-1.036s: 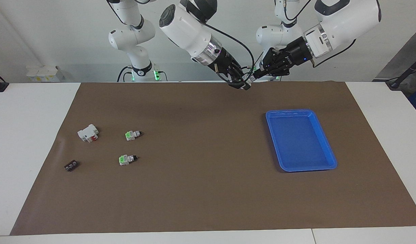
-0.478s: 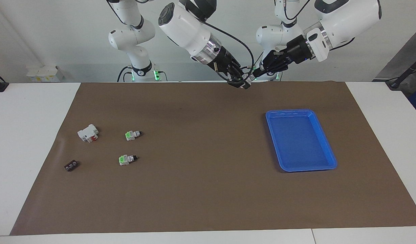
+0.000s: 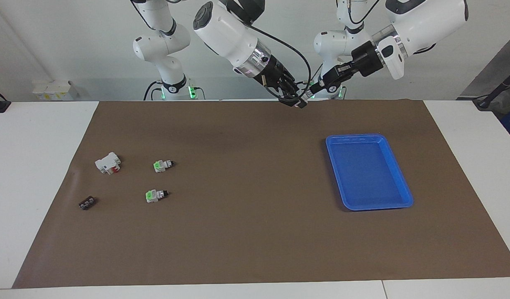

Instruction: Turn and place switch with both arms

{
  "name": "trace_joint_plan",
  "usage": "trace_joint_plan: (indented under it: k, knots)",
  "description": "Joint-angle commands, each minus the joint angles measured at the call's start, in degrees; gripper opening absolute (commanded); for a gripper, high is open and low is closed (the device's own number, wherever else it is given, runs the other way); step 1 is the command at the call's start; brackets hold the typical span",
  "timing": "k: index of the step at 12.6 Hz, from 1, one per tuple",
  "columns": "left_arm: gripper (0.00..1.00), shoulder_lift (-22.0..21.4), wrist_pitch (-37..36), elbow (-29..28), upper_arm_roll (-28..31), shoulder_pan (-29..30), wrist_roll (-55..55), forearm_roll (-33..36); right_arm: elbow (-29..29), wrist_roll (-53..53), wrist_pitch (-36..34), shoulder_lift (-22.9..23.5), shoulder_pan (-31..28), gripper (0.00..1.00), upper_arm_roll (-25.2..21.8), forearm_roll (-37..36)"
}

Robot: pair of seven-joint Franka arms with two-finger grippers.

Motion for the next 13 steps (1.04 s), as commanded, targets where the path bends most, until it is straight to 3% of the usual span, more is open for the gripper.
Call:
trace_joint_plan:
  k: [1, 11, 12, 13]
  knots:
    - [0.0, -1.75, -2.6, 0.67, -1.1, -0.42, -10.47, -1.27, 0.22, 0.37, 1.46, 1.33, -0.13, 0.0, 0.3, 0.51]
    - [0.0, -1.66, -1.02, 0.68, -1.02, -0.33, -20.09, -0.74, 0.22, 0.63, 1.46, 1.33, -0.13, 0.0, 0.3, 0.6]
    - [0.0, -1.66, -0.75, 0.68, -1.02, -0.42, -19.65, 0.21, 0.13, 0.63, 1.2, 1.16, -0.13, 0.17, 0.3, 0.51]
    - [0.0, -1.66, -0.49, 0.68, -1.1, -0.33, -19.38, 2.23, 0.22, 0.46, 0.5, 0.98, -0.13, 0.59, 0.21, 0.43]
